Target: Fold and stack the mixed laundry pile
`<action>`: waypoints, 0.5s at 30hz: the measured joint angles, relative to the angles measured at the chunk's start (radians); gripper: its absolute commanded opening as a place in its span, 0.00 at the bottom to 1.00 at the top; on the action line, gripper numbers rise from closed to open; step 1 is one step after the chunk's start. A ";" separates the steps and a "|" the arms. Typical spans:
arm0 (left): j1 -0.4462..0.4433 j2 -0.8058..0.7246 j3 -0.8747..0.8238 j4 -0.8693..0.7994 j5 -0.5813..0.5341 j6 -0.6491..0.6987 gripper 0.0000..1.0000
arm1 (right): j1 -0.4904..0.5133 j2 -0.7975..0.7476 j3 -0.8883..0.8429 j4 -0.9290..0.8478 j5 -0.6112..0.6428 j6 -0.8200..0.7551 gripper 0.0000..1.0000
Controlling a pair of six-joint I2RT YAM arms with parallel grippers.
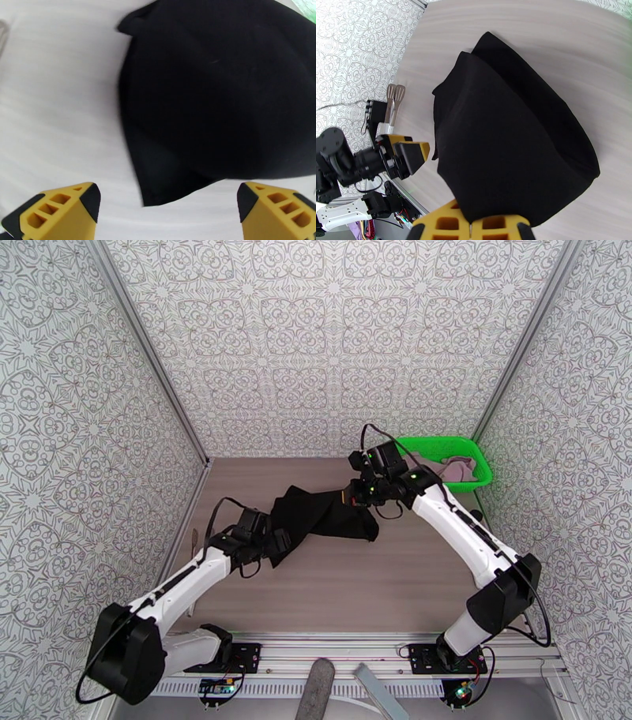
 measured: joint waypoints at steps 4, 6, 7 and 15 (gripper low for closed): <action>0.005 0.063 -0.002 0.045 0.103 0.001 0.93 | -0.003 -0.003 -0.018 0.007 -0.007 0.000 0.00; -0.014 0.070 -0.006 0.058 0.136 0.001 0.92 | -0.004 -0.003 -0.023 0.010 -0.010 0.000 0.00; -0.032 0.069 -0.009 0.064 0.151 0.002 0.92 | -0.005 -0.003 -0.026 0.011 -0.012 0.000 0.00; -0.156 0.071 -0.030 0.053 0.094 0.024 0.90 | -0.008 -0.005 -0.035 0.022 -0.015 0.000 0.00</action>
